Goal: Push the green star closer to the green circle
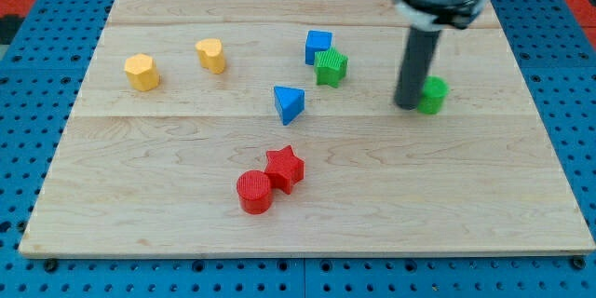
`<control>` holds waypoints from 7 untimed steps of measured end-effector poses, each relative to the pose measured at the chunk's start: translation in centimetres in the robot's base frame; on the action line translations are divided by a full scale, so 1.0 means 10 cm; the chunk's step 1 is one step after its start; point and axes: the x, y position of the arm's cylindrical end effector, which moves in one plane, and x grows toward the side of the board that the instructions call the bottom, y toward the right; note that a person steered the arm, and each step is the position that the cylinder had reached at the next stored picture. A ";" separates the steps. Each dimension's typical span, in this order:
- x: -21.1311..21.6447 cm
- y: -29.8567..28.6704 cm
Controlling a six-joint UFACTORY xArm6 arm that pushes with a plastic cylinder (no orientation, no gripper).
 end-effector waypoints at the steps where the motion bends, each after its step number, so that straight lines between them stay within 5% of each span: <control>1: 0.00 -0.18; 3: -0.16 -2.09; 4: -0.60 -2.05; 6: -0.39 -0.64; 7: -0.31 -0.55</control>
